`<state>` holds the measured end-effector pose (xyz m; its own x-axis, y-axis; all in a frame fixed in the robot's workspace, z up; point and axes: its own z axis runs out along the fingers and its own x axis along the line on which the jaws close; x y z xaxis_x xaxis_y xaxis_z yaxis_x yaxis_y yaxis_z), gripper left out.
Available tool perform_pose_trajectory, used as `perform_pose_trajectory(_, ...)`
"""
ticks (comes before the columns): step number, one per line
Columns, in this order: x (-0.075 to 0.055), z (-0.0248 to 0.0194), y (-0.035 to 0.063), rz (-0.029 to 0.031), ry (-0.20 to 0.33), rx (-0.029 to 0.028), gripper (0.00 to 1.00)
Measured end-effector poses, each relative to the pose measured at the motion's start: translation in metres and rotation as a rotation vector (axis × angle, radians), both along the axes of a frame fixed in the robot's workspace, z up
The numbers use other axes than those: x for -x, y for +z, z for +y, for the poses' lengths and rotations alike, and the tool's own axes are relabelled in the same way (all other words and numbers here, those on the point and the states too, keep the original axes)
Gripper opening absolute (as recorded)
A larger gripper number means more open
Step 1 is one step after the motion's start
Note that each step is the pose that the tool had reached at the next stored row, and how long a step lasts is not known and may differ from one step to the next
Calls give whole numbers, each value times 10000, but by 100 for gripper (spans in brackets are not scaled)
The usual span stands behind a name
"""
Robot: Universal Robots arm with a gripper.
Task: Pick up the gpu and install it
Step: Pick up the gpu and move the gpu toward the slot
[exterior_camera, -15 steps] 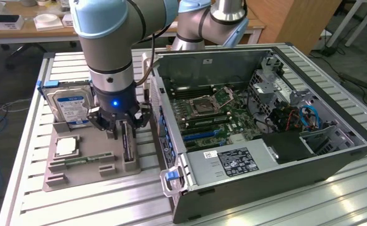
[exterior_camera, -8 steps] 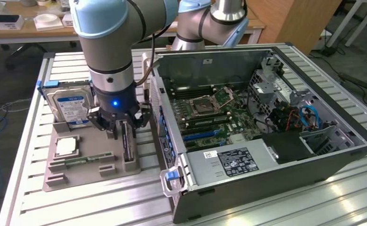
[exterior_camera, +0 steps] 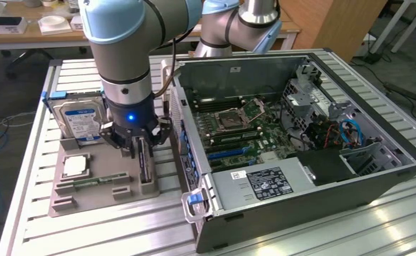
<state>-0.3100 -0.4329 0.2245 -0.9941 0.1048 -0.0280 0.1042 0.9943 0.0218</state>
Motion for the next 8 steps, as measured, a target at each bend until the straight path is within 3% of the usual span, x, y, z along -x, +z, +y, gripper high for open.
perform_pose_trajectory(1, 0, 0, 0, 1, -1, 0, 42)
perform_pose_trajectory(6, 0, 0, 0, 1, 0, 0, 41)
perform_pose_trajectory(7, 0, 0, 0, 0, 0, 0, 34)
perform_pose_trajectory(8, 0, 0, 0, 1, 0, 0, 34)
